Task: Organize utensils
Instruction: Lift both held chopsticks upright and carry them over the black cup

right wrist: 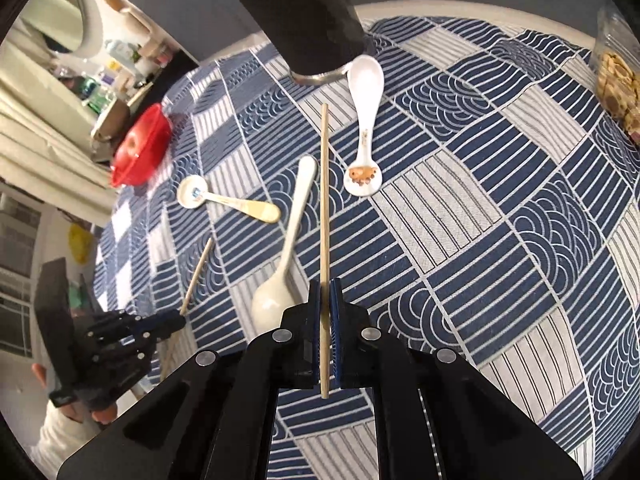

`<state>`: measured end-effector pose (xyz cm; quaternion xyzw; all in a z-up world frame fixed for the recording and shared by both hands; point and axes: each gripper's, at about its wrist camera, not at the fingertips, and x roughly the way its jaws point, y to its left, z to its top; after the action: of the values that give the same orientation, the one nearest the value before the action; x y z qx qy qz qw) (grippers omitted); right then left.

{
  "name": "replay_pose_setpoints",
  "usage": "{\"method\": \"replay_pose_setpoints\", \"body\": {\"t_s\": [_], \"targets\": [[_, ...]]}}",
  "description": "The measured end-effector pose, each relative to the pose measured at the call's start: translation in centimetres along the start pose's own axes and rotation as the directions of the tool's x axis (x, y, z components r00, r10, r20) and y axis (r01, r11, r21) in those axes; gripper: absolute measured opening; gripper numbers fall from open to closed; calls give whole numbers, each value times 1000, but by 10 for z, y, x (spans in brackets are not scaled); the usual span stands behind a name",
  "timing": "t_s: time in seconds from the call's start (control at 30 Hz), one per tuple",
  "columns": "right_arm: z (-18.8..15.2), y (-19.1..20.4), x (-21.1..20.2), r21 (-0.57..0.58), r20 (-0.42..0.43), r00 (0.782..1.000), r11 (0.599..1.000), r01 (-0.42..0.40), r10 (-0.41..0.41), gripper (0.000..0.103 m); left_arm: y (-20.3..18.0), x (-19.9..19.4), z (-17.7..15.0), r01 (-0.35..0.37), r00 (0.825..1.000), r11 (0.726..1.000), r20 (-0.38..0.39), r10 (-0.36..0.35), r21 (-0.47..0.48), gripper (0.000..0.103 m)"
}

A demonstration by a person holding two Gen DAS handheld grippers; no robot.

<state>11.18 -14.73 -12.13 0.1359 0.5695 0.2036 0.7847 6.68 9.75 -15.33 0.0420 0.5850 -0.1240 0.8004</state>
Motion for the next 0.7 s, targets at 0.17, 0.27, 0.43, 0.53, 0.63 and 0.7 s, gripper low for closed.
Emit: {"method": "replay_pose_setpoints", "body": {"t_s": [0.17, 0.27, 0.43, 0.53, 0.63, 0.7], "targets": [[5, -15, -15, 83, 28, 1000, 997, -2, 0, 5, 6, -20, 7, -9, 999, 1000, 52, 10, -19, 5], [9, -27, -23, 149, 47, 998, 988, -47, 40, 5, 9, -31, 15, -1, 996, 1000, 86, 4, -30, 5], [19, -33, -43, 201, 71, 991, 972, -123, 111, 5, 14, -44, 35, 3, 991, 999, 137, 2, -33, 5], [30, -30, -57, 216, 91, 986, 964, -157, 140, 5, 18, -55, 54, 10, 985, 999, 174, -4, -36, 5], [41, -18, -71, 197, 118, 988, 973, -124, 102, 5, 21, -63, 71, 12, 980, 1000, 196, -8, -16, 5], [48, -12, -78, 182, 132, 989, 979, -95, 71, 5, 23, -70, 85, 18, 977, 1000, 214, -21, 13, 5]]}}
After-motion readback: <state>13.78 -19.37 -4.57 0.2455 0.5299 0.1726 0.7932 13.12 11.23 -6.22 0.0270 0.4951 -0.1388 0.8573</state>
